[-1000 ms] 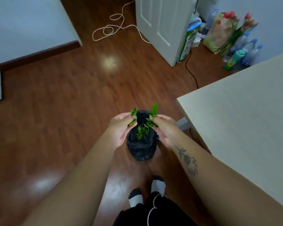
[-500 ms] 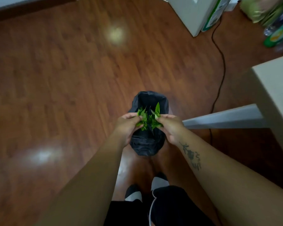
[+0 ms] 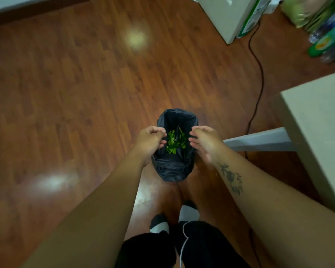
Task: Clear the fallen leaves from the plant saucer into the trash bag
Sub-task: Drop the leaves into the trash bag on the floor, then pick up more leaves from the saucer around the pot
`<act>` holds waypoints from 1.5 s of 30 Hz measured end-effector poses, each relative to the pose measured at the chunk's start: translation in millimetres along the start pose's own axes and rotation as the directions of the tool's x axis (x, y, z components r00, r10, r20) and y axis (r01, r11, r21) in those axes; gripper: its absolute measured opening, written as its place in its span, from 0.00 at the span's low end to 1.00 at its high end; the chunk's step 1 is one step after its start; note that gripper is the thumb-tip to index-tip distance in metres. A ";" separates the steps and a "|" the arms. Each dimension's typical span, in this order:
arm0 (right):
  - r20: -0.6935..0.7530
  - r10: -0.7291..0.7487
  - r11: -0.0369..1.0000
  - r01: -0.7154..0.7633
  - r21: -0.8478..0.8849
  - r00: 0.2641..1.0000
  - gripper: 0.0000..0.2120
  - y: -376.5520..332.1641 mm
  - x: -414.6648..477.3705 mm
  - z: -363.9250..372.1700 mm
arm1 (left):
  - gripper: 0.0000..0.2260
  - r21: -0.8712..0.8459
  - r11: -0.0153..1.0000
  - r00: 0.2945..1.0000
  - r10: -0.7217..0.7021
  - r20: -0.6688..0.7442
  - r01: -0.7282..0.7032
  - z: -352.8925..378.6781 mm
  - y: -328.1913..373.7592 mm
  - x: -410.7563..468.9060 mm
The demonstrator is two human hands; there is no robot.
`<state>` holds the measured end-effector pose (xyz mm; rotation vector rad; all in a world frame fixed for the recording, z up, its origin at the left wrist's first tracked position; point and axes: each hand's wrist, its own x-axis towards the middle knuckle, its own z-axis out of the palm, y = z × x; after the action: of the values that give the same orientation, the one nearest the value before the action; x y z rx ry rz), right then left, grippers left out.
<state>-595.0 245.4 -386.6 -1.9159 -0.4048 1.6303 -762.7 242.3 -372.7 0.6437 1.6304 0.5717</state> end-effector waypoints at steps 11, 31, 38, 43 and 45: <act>-0.052 -0.340 0.940 0.340 -0.018 0.939 0.06 -146.5 -183.1 -12.2 | 0.06 0.162 0.936 0.947 0.297 0.120 -0.313 -29.5 167.4 -144.4; -0.615 -0.360 0.894 0.447 -0.013 0.701 0.07 -73.1 -364.0 -308.4 | 0.03 0.224 0.616 0.556 0.421 0.717 -0.755 207.8 205.1 -333.2; -0.739 -0.259 0.918 0.395 0.011 0.622 0.06 -5.9 -394.5 -434.1 | 0.02 0.178 0.516 0.387 0.333 0.860 -0.838 343.3 165.8 -404.0; -0.797 -0.246 0.947 0.313 -0.076 0.551 0.04 41.7 -410.4 -527.4 | 0.03 0.168 0.428 0.309 0.284 0.908 -0.888 439.1 125.9 -442.9; -0.812 -0.232 0.959 0.267 -0.098 0.535 0.05 60.1 -411.3 -565.5 | 0.06 0.164 0.411 0.289 0.266 0.920 -0.897 473.5 110.4 -456.9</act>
<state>-139.9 -171.3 -52.3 -2.2095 -0.2235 0.4151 -231.6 12.2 -40.7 1.9279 0.5168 0.1095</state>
